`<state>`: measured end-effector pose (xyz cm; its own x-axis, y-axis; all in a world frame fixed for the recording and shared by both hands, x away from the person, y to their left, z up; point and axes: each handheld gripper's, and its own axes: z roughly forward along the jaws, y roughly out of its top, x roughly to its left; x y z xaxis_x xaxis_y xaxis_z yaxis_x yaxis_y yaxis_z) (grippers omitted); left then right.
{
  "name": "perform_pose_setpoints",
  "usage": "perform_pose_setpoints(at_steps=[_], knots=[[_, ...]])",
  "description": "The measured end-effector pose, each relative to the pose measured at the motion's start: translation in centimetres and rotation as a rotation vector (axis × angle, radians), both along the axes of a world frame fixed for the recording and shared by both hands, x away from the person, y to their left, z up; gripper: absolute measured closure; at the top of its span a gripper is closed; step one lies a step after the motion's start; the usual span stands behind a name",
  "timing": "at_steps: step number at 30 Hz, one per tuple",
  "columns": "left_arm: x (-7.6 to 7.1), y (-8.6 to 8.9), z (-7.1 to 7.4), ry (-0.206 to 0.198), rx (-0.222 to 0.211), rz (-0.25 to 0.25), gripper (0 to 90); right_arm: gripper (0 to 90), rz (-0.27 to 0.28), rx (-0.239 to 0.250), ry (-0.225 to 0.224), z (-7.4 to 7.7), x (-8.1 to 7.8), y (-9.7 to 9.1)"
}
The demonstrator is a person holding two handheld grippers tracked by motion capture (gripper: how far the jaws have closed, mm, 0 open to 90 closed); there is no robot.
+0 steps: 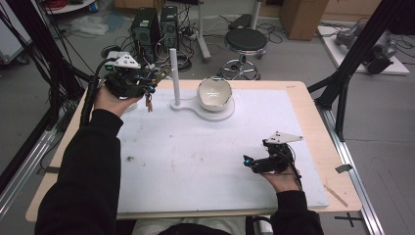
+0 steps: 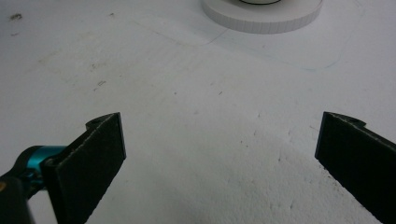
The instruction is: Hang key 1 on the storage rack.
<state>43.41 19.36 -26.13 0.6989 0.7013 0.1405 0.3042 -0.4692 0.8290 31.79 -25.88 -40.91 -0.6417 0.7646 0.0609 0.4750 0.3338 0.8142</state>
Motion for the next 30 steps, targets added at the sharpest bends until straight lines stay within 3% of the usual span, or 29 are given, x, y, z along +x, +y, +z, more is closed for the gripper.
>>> perform_pose_setpoints(at_steps=[4, 16, 22, 30], knots=[[0.8, -0.5, -0.3, -0.005, -0.008, 0.003, 71.6, 0.7, 0.000, -0.008, -0.002, 0.0, 0.1, 0.1], [1.9, -1.7, -1.3, 0.010, 0.041, 0.012, 71.5, 0.7, -0.022, -0.021, -0.024, 0.0, 0.2, -0.1], [2.7, -2.1, -2.1, 0.020, 0.070, 0.042, 71.5, 0.7, -0.021, -0.034, -0.020, -0.1, 0.2, 0.0], [4.0, -2.4, -3.2, 0.023, 0.074, 0.055, 71.5, 0.7, -0.030, -0.037, -0.023, -0.2, 0.2, -0.2]])
